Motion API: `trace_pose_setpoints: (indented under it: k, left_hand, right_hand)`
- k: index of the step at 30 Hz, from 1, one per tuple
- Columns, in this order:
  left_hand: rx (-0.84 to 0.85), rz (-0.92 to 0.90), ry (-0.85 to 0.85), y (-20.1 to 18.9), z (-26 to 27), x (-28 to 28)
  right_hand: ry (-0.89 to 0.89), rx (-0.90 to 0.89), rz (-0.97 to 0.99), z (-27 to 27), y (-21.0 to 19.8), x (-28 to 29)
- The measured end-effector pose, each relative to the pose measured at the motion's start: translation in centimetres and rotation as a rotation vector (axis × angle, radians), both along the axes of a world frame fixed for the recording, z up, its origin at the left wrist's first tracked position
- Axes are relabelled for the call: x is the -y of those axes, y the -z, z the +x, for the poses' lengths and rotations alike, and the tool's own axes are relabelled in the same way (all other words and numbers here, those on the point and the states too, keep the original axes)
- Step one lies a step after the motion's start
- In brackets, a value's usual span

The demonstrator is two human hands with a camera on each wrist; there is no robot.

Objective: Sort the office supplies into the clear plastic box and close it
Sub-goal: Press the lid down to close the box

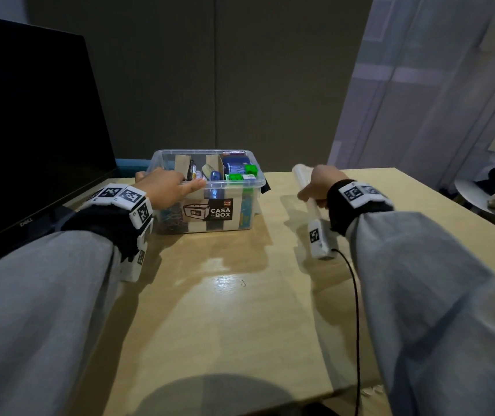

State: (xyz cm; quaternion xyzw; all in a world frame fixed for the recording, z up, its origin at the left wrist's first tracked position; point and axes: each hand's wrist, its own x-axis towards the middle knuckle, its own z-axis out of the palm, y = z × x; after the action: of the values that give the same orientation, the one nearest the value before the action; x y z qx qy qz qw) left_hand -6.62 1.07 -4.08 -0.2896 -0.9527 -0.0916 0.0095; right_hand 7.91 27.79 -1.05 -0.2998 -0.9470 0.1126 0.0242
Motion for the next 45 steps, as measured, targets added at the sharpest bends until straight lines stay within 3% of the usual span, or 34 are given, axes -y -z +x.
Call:
trace_pose_setpoints:
  k: [4,11,14,18,20,24,29,32,35,38,42,45]
  left_hand:
    - [0.01,-0.011,-0.013,-0.2,0.3,-0.1]
    - [0.036,0.127,0.009,-1.1,0.5,-0.3]
    - [0.071,0.422,0.018,-2.4,0.8,-0.7]
    - [0.467,1.059,-0.031,-5.5,1.9,-2.1]
    - [0.634,1.244,-0.078,-6.9,2.4,-2.0]
    - [0.611,1.19,-0.134,-7.3,2.6,-0.2]
    - [0.579,1.244,-0.281,-6.9,1.7,3.6]
    - [0.605,1.283,-0.376,-5.9,0.8,5.6]
    - [0.682,1.321,-0.405,-4.8,0.1,6.8]
    - [0.745,1.351,-0.403,-4.1,-0.2,6.8]
    - [0.755,1.318,-0.391,-3.5,-0.7,5.4]
    - [0.481,1.05,-0.441,-2.6,-2.0,4.1]
  right_hand:
    - [-0.004,-0.172,-0.118,0.9,-2.3,-1.8]
    - [-0.341,-0.276,-0.028,1.2,-5.2,-0.7]
    - [-0.47,-0.264,0.117,0.6,-5.9,0.9]
    - [-0.631,-0.211,0.396,-0.5,-6.0,4.3]
    - [-0.69,-0.15,0.54,-1.3,-5.6,6.1]
    - [-0.836,-0.12,0.681,-3.0,-4.8,9.7]
    - [-0.96,-0.253,0.596,-4.9,-4.7,11.1]
    - [-0.824,-0.346,0.503,-6.4,-3.9,10.3]
    - [-0.458,-0.458,0.412,-7.6,-2.9,9.3]
    - [-0.163,-0.282,0.175,-8.5,-2.1,7.5]
    - [-0.056,-0.113,-0.149,-9.2,-1.2,5.7]
    - [-0.065,-0.086,-0.17,-9.6,-0.7,5.2]
